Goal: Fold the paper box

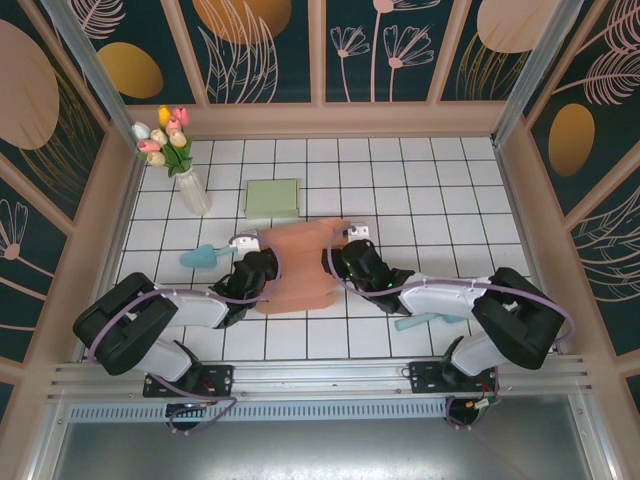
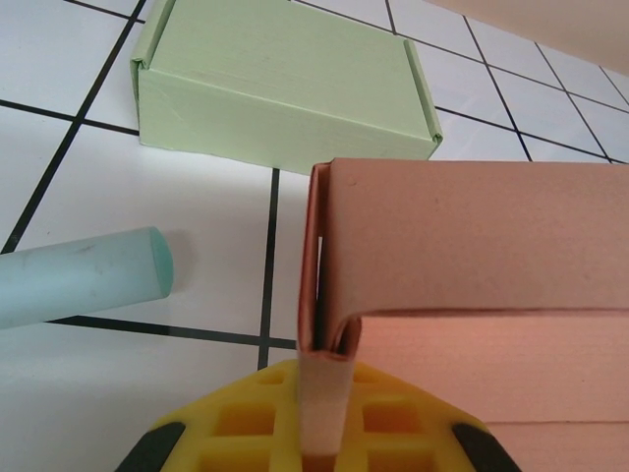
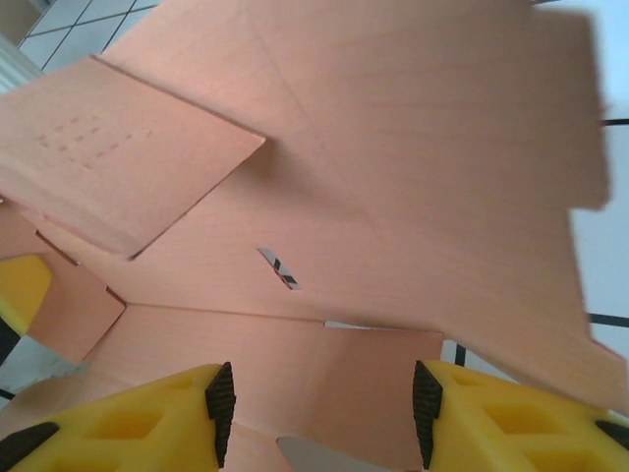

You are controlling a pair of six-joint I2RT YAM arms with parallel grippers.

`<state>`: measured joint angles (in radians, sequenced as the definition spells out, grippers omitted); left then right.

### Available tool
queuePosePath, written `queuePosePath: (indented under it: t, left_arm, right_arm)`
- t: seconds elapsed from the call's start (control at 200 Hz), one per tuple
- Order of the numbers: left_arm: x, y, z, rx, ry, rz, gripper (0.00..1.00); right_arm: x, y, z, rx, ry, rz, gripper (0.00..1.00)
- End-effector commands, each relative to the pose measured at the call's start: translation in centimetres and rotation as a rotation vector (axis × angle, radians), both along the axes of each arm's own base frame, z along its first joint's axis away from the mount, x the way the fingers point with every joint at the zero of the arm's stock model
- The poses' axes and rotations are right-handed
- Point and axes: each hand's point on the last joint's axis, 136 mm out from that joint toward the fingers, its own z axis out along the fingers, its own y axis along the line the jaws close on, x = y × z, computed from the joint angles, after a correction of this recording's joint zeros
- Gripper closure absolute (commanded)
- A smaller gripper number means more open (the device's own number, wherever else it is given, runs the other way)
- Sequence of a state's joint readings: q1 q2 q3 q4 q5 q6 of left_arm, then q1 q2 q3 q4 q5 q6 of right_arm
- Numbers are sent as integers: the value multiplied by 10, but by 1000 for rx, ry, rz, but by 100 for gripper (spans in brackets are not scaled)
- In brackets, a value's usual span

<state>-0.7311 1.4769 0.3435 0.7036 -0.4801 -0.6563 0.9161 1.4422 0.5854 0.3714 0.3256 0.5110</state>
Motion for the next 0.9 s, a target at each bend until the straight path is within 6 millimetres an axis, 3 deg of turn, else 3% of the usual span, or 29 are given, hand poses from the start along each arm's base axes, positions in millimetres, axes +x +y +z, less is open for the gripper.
queuePosePath:
  t: [0.0,0.185,0.38,0.545,0.686,0.891]
  left_arm:
    - [3,0,4,-17,-25,10,100]
    - [3,-1,10,-35,-35,3,100]
    - [2,-5,7,-46,-26,-13,100]
    - [3,-9,1,-39,-15,-27,100]
    - [5,-13,-3,-30,-6,-39,100]
    - [4,-13,-3,-34,-9,-43,100]
  right_arm:
    - [2,-14,0,-33,-13,-63,47]
    - [6,-18,-5,-41,3,-86,45]
    - [1,10,-7,9,38,25,45]
    - [-5,33,10,92,5,130,48]
    - [-4,47,18,63,-17,161,50]
    - [-3,64,5,6,4,182,50]
